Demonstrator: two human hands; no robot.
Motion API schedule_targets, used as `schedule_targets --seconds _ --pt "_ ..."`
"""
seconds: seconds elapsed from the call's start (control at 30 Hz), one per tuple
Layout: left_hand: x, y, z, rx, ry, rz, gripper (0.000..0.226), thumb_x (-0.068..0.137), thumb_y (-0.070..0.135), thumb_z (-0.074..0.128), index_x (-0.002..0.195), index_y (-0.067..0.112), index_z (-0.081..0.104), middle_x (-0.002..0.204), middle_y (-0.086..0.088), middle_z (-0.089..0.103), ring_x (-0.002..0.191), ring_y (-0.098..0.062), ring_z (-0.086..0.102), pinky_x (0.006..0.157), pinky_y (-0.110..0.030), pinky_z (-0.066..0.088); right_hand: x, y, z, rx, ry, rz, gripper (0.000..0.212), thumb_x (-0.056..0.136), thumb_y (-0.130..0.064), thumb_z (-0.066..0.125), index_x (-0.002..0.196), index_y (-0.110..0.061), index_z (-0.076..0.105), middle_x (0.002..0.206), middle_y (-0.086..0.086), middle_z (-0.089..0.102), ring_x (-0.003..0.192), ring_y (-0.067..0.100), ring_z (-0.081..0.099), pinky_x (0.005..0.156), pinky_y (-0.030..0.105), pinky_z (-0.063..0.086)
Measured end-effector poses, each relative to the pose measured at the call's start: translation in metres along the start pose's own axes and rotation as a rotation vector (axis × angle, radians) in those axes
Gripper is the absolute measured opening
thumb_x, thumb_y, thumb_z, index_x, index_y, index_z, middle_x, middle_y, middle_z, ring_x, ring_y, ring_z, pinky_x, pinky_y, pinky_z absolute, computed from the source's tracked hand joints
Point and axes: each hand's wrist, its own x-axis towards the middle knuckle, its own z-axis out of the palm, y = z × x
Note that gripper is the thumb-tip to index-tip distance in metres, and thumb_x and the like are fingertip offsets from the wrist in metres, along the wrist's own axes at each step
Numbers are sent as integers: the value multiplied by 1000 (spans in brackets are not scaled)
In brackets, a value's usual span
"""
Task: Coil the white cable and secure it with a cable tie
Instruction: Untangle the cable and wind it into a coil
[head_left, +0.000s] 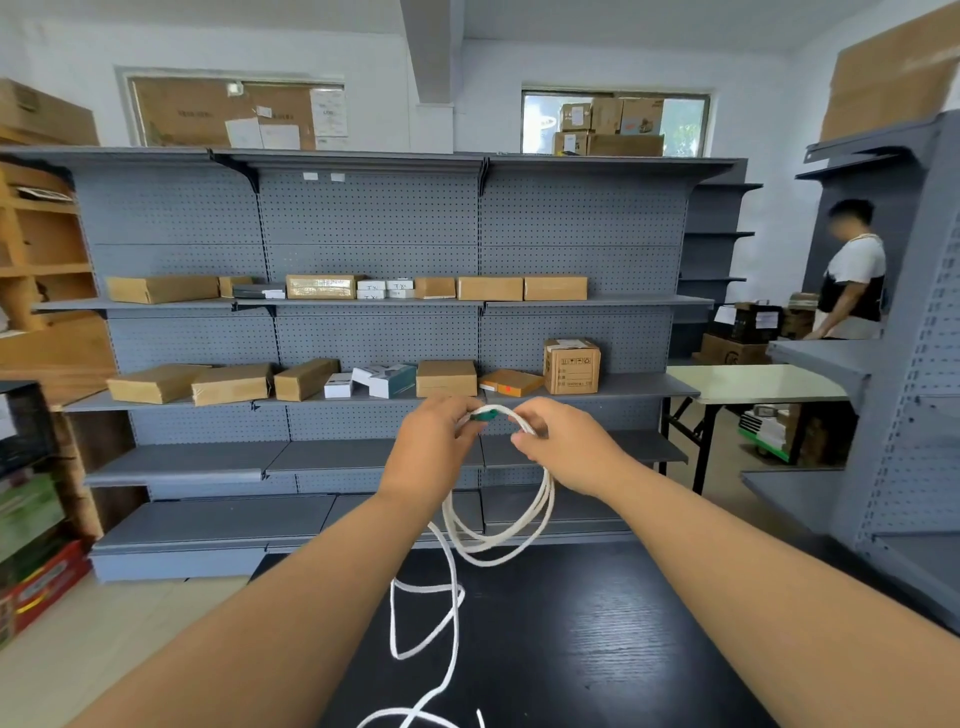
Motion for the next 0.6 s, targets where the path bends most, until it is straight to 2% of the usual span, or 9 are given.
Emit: schedule_targets --seconds 0.1,0.23,0.3,0.37,0.43,0.53,0.6 --pt "1 -1 2 145 -68 91 25 93 18 54 116 13 64 108 -9 61 99 -24 57 80 -21 36 0 -2 -2 31 -18 -33 32 93 -30 55 123 -19 55 116 -1 62 97 10 56 82 24 39" --pt "4 0 -1 252 -132 149 22 96 20 48 108 11 64 103 -10 58 94 -27 57 78 -31 42 2 -3 -5 -6 -68 -51 38 88 -36 62 121 -19 57 109 -5 62 95 7 54 81 22 39" --pt "6 1 -3 296 -165 170 22 96 18 47 108 10 64 104 -10 58 93 -28 57 79 -35 46 2 -4 -4 -12 -81 -60 35 86 -38 64 115 -19 61 109 -3 65 98 9 57 84 25 44" --pt "7 1 -3 351 -199 216 21 95 17 47 108 11 64 103 -10 57 92 -30 58 78 -41 49 2 -5 -3 -69 -68 -72 28 88 -36 61 108 -17 65 107 1 68 99 15 60 87 34 47" --pt "7 1 -3 394 -219 247 20 95 19 48 107 13 63 100 -9 57 90 -30 59 76 -44 50 3 -5 -3 -128 -49 -82 24 90 -32 58 102 -13 68 101 7 70 96 22 62 85 40 47" --pt "9 0 -2 345 -237 225 21 95 22 50 109 12 62 102 -10 58 93 -29 58 80 -41 49 4 -7 -4 -115 -18 -72 22 91 -27 57 98 -12 71 94 12 71 89 26 65 82 41 49" --pt "8 1 -2 242 -219 180 24 92 21 56 114 13 61 105 -8 61 97 -25 57 82 -30 44 6 -7 -5 -73 -4 -57 21 92 -24 56 98 -11 71 92 13 72 84 25 68 80 39 50"
